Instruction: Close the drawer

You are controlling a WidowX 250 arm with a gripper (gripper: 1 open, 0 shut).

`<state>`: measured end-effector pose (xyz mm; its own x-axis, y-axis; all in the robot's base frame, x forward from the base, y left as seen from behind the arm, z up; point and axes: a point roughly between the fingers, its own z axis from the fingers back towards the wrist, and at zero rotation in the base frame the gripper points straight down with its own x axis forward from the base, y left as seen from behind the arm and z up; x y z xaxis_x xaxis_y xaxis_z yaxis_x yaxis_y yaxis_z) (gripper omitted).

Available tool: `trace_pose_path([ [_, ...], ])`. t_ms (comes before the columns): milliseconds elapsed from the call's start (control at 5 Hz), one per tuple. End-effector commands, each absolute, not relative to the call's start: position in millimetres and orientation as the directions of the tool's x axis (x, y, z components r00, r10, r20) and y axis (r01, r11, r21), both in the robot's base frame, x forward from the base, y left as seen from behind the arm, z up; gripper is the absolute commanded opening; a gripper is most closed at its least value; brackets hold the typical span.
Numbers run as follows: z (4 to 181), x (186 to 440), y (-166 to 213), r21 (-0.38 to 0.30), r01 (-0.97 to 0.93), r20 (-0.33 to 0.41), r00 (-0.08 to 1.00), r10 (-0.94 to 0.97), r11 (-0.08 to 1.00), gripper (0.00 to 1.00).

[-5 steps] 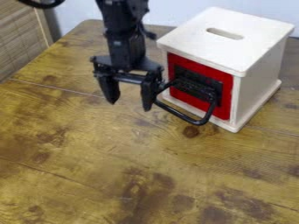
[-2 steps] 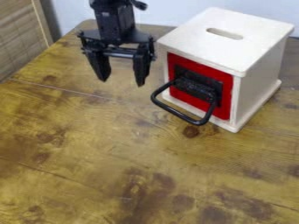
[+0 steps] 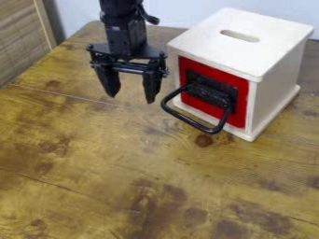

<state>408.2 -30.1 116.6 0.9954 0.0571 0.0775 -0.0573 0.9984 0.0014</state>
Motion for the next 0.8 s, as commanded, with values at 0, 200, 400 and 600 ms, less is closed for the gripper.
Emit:
trace_pose_path([
  [0,162.5,400.5,-21.3,-0.013,-0.004,0.199,0.98,0.006,1.0,1.0],
  [200,168.6,397.0,-18.0,-0.003,0.044,0.2,0.979,-0.042,0.999,1.0],
  [400,163.4,396.7,-17.0,0.002,0.067,0.204,0.977,-0.066,0.998,1.0],
  [600,164.8,401.6,-8.7,0.006,-0.064,0.213,0.975,0.062,0.998,1.0],
])
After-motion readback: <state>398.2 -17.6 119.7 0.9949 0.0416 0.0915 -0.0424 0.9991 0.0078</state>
